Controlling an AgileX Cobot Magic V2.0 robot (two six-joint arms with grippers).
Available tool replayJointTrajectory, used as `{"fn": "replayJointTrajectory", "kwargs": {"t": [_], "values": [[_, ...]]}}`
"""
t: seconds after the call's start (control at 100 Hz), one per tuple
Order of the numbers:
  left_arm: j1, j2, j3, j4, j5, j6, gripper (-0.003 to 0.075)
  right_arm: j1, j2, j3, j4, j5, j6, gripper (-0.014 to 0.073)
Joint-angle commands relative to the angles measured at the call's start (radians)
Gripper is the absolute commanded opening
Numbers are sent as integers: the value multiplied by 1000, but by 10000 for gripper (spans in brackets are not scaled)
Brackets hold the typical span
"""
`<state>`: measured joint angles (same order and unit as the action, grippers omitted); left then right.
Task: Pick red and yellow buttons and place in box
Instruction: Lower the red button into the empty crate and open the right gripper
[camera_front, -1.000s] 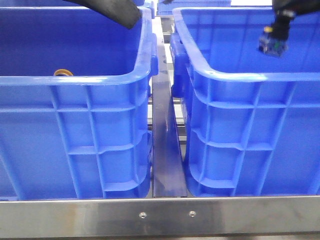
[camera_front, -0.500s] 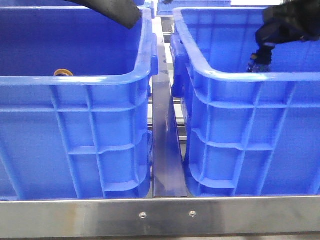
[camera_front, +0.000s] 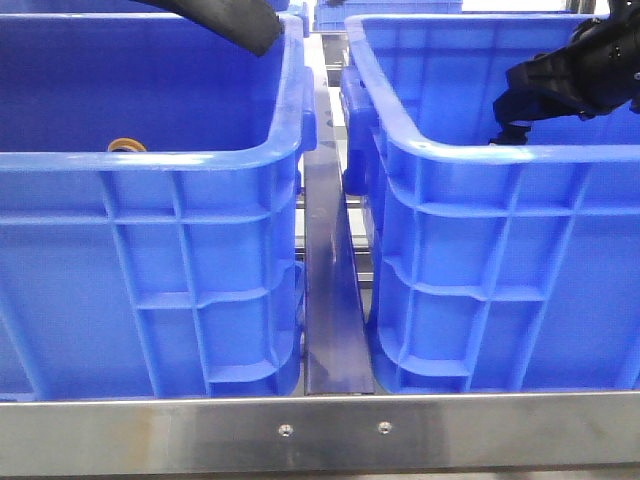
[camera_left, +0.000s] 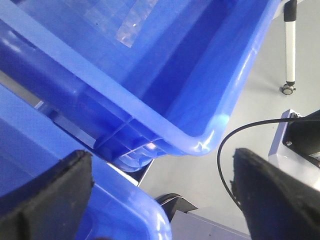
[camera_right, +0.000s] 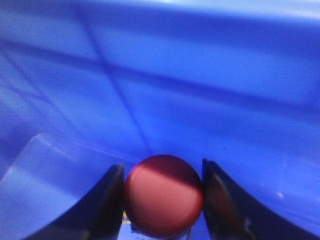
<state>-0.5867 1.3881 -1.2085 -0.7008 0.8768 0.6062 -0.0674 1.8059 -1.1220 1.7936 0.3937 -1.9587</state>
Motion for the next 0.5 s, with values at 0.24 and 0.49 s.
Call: {"fn": "replayJointTrajectory", "kwargs": {"t": [0.24,0.49], "values": [[-8,-35,-27,-51,-34,0,547,-3,-30,-34,83,36,-58,127],[-8,-35,-27,-51,-40,0,547,-3,-14,-34,82,35,-58,208]]}}
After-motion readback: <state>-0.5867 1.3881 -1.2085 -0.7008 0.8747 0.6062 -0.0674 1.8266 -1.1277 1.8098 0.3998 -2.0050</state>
